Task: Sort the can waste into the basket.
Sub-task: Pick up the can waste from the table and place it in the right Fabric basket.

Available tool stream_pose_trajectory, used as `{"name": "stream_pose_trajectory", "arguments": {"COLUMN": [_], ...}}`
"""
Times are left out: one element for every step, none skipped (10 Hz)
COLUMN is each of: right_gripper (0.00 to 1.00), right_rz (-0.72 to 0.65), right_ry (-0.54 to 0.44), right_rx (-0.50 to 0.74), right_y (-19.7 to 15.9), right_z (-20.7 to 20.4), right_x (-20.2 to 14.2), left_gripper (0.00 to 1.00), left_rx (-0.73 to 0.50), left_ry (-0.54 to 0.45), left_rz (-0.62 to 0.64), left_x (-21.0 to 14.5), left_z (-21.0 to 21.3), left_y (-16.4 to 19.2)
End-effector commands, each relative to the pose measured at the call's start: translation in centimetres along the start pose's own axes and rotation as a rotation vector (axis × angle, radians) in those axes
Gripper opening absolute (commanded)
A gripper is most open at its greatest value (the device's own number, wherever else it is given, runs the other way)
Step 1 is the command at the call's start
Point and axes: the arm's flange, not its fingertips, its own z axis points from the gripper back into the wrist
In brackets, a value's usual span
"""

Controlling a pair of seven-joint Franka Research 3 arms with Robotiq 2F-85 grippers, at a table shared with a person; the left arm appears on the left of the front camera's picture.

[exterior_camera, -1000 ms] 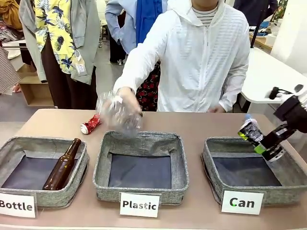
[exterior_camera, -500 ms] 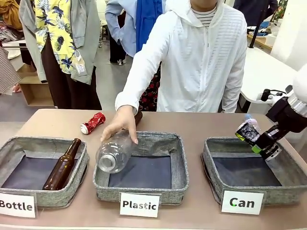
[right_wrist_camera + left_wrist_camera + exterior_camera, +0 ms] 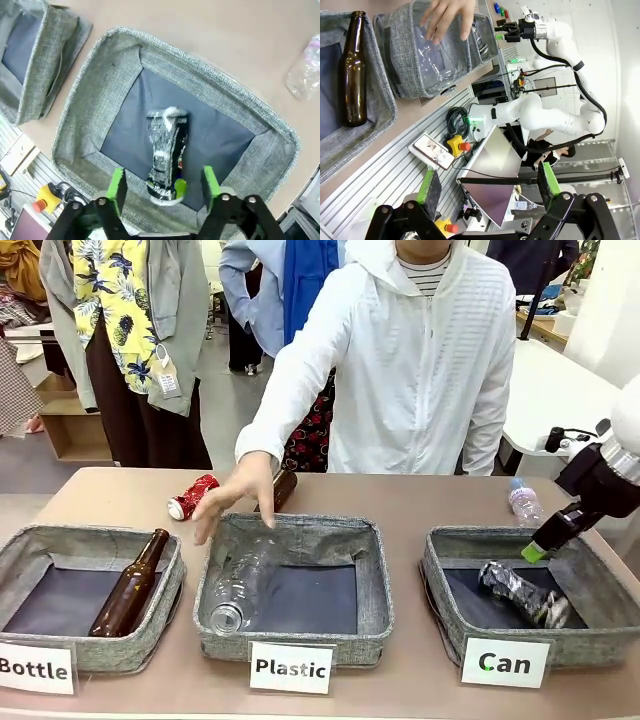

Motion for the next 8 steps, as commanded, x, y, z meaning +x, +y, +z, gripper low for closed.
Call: {"name": "stream_pose_trajectory", "arguments": {"right_gripper": [1.0,1.0,1.0,1.0,1.0,1.0,1.0,1.0], "right_rz": [-0.001,-0.006,-0.012,-0.026,-0.118,-0.34,-0.593,-0.646], "right_ry": [0.013,0.008,-0.031,-0.099,-0.167,-0.234,-0.24,-0.307], "right_rx": [0.001,0.005,0.025,0.058,0.105,0.34,0.548,0.722], "right_y": [-0.2,-0.2,-0.1,0.2,1.1,2.1,2.3,2.2], "right_z": [0.2,0.3,0.7,1.4,2.5,4.2,5.4,6.0], "right_x": [0.5,0.6,0.6,0.7,0.8,1.2,1.0,0.5], "left_gripper": [1.0,1.0,1.0,1.0,1.0,1.0,1.0,1.0], "left_rx": [0.006,0.006,0.006,0.006,0.006,0.006,0.006,0.006], "left_ry": [-0.002,-0.002,-0.002,-0.002,-0.002,-0.002,-0.002,-0.002], "left_rz": [0.009,0.009,0.009,0.009,0.009,0.009,0.009,0.009], "left_x": [0.0,0.0,0.0,0.0,0.0,0.0,0.0,0.0], "left_z": [0.0,0.0,0.0,0.0,0.0,0.0,0.0,0.0], "left_y": [-0.1,-0.1,-0.1,-0.1,-0.1,-0.1,-0.1,-0.1]}}
